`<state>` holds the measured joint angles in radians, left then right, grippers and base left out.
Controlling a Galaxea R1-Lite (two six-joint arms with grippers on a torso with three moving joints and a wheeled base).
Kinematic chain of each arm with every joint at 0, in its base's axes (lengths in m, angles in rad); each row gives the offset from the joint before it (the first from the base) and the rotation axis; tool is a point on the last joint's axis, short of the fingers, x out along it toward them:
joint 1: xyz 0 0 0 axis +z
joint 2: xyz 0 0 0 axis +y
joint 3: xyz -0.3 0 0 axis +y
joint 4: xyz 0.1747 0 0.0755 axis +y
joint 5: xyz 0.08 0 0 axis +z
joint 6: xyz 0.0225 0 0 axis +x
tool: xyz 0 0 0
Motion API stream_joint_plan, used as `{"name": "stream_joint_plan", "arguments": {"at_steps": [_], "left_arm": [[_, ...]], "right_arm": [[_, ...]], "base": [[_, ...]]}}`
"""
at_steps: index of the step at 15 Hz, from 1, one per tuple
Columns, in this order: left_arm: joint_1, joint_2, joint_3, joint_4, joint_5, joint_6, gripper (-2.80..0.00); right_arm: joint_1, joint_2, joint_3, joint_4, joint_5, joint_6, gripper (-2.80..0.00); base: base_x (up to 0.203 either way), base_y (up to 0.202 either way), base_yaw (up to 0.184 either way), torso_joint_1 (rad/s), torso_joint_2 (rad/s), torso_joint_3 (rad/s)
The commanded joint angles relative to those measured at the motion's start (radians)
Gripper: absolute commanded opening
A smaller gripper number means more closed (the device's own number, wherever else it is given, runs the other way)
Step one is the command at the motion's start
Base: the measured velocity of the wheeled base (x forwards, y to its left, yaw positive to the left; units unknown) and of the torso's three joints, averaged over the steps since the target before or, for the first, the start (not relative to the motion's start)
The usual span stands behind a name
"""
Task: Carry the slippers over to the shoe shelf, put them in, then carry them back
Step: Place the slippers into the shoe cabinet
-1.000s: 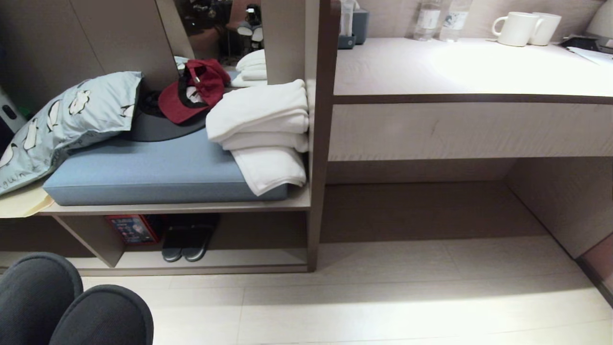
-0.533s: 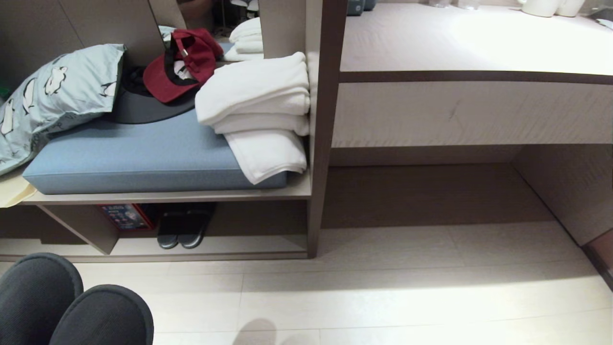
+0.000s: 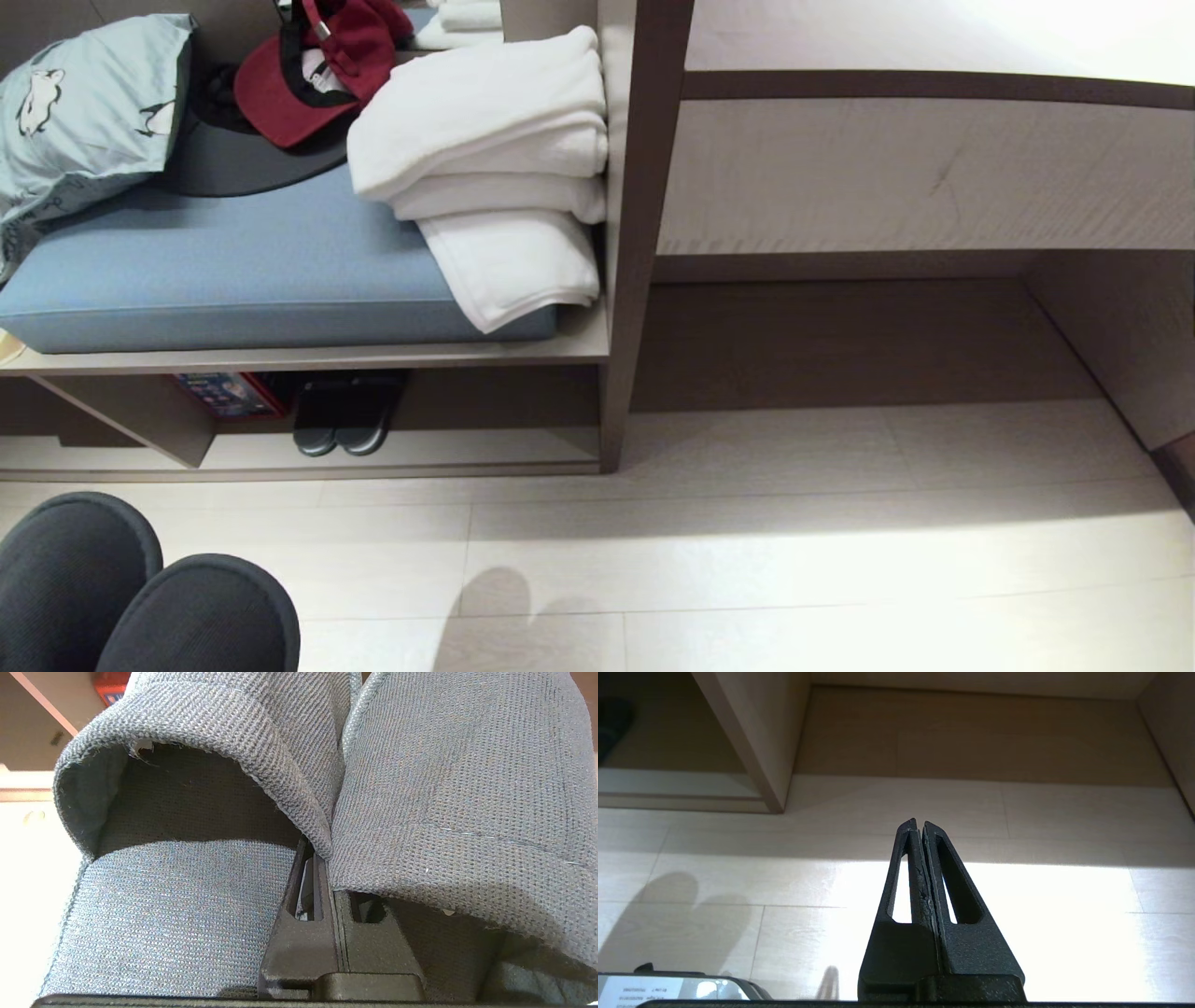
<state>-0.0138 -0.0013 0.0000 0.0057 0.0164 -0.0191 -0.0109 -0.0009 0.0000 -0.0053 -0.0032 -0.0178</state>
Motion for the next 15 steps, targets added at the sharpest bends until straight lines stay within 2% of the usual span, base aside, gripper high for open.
{"name": "stream_joint_plan", "arguments": {"at_steps": [1, 15], "left_arm": [[0.0, 0.0, 0.0, 0.0, 0.0, -0.001, -2.8], [0.0, 0.0, 0.0, 0.0, 0.0, -0.001, -2.8]], "right_arm": [[0.0, -0.039, 0.04, -0.001, 0.0, -0.001, -2.8], [0.0, -0.039, 0.04, 0.0, 0.0, -0.001, -2.8]], "base": [[0.0, 0.0, 0.0, 0.007, 0.0, -0.192], [0.0, 0.0, 0.0, 0.002, 0.0, -0.199]]}}
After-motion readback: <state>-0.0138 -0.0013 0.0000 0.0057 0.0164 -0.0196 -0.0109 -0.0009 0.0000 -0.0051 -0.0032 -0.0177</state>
